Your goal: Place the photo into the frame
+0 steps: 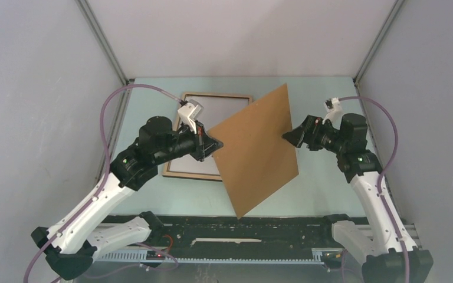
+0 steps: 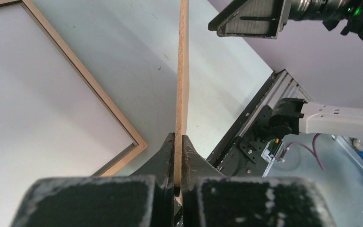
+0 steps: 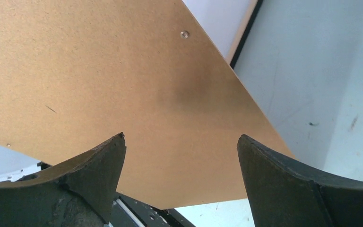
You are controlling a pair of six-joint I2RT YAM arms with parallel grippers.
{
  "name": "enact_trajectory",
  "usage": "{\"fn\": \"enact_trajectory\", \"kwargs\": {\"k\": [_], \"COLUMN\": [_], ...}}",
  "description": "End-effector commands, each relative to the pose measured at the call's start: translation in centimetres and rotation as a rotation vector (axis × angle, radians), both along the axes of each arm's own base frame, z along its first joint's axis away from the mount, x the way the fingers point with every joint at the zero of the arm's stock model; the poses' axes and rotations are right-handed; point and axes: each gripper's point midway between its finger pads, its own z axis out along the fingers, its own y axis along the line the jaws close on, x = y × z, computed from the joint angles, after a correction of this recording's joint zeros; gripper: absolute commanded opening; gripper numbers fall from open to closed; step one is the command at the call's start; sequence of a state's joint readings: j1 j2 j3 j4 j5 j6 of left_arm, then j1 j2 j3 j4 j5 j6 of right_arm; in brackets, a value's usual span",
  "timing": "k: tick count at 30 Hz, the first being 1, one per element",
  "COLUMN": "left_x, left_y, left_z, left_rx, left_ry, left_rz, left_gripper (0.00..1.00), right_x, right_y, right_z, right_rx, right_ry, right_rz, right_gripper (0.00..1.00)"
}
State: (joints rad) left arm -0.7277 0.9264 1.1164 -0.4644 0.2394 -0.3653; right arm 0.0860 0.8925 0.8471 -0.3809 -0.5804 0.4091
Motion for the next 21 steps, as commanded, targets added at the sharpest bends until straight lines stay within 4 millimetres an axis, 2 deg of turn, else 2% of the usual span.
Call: {"fn": "enact_trajectory", "kwargs": {"k": [1,5,8,10,12,14,16,18,21], "left_x": [-0.1,0.5,1.3,1.8,3.1,3.7,4.3,5.3,6.2], "left_y": [0.9,0.8,1.0,1.2,1.9,1.2,-0.2,-0.7,-1.3], "left_z": [3.3,3.3,3.7,4.4,5.0,5.9,6.3,6.3,7.1], "left_rx": [-0.004,0.014,0.02,-0.008,-0.069,-0.159,-0.236,-0.282,-0.362], "left_ry": [-0.111,-0.086,-0.06,-0.055,-0.018,0.02,0.053,0.082,0.093], "left_rz": [-0.009,0.002,0.044,0.087,0.207,0.241,0.232,0.269,0.303], "left_gripper": [0.0,0.0,0.0,0.0,0.0,0.0,0.0,0.0,0.0], "right_x": [1.4,2.9,3.5,3.8,3.6,2.5,0.7,-1.4,-5.3], "right_y": [1.8,1.9,1.7,0.9,-0.7,-1.7,-1.8,-2.0,0.5], "right_z": [1.7,-0.2,-0.1,-0.5,-1.5,-2.3,-1.9,-1.0,-0.3], "right_rx": [0.008,0.002,-0.019,-0.08,-0.132,-0.194,-0.269,-0.315,-0.313], "right_ry": [-0.115,-0.075,-0.1,-0.094,-0.009,0.035,0.011,-0.008,-0.006], "right_rz": [0.136,0.148,0.104,0.025,-0.105,-0.195,-0.22,-0.231,-0.109], "right_gripper": [0.95,0.95,0.95,0.96,0.97,0.96,0.97,0.98,0.96]}}
